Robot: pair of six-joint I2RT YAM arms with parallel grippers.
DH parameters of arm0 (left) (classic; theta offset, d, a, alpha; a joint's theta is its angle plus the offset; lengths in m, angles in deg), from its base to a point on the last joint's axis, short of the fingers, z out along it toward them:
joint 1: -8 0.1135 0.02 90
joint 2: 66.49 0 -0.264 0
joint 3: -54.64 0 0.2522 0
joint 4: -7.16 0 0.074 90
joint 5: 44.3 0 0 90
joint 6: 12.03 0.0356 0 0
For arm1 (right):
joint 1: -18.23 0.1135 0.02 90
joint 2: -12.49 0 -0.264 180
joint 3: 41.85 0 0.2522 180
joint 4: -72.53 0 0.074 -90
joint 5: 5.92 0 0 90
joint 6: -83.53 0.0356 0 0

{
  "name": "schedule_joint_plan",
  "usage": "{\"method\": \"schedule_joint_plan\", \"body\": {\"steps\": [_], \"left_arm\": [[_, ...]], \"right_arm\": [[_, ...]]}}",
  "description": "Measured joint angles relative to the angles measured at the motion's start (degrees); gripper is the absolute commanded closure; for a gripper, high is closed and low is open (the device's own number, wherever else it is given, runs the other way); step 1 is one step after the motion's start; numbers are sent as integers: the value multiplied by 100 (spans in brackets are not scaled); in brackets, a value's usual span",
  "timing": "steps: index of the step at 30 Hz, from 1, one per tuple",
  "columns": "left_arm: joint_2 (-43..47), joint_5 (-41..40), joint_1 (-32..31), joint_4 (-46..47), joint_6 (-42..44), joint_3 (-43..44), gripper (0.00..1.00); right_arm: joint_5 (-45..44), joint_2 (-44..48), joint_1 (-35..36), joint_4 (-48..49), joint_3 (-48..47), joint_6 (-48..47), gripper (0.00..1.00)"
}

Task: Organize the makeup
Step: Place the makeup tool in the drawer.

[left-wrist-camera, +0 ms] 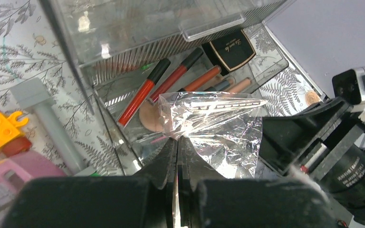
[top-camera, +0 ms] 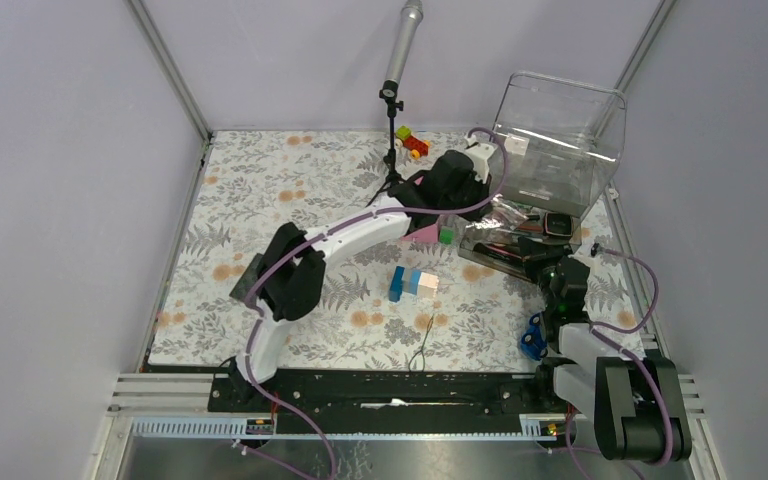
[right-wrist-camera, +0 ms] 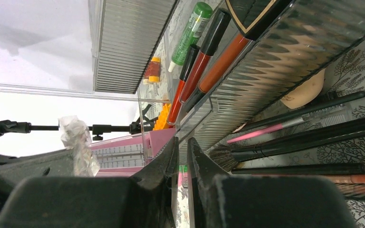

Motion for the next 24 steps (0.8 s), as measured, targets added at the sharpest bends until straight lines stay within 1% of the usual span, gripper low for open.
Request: {"method": "schedule_joint_plan", "body": {"steps": [8,15,24], "left_arm": [[-883,151,-70,-505,151,1134,100],[-1405,214,-96,-765,245,1574,100],[-1661,273,-116,-852,514,2116,100]], "right_arm": [[9,269,0,-125,39,-28,100],[90,319,0,-210,55,-50,100],[105,350,142,-188,74,-66,100]]}}
